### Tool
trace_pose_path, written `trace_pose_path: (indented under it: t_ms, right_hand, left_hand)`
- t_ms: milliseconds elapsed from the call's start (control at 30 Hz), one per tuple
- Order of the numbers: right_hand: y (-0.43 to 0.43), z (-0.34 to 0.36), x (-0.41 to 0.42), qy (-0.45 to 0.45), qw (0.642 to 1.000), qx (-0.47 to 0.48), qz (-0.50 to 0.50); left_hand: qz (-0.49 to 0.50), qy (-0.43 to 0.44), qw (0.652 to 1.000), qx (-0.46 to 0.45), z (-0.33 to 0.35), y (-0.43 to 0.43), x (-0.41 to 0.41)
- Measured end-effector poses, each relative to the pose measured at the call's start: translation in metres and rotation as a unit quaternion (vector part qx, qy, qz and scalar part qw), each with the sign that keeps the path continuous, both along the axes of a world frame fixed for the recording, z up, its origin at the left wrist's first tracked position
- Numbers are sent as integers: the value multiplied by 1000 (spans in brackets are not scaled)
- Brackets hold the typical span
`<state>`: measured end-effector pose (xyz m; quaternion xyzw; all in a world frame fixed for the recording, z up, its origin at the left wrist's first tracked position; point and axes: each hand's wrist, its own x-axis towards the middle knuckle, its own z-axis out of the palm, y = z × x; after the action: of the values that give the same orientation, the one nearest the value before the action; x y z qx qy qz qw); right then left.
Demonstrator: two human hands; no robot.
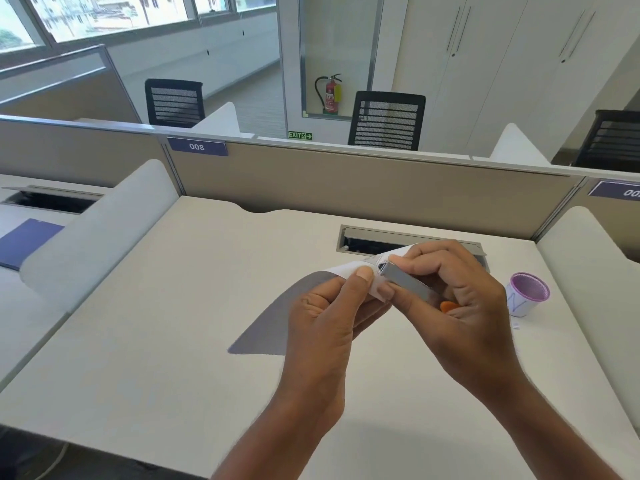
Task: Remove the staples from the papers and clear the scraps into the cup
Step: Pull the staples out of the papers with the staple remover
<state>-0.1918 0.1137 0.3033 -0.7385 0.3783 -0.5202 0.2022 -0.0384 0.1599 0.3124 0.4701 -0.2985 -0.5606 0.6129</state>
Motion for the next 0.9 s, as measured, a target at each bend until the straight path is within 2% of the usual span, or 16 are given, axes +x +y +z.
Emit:
trace_pose_path:
  t_ms: [267,600,733,900]
  right_hand:
    - [3,3,-6,18,999,31,-16]
    - [7,8,-4,33,999,6,-26]
    - [8,8,-3,8,1000,12,-16]
    - [7,9,-3,22,1000,1,-10]
  left_hand:
    - [6,9,1000,-23,1,0,0]
    - [10,-37,998,-51,-4,2,-4]
    - [16,-33,998,-53,-5,2,-3]
    - [20,-41,998,-50,-4,5,-3]
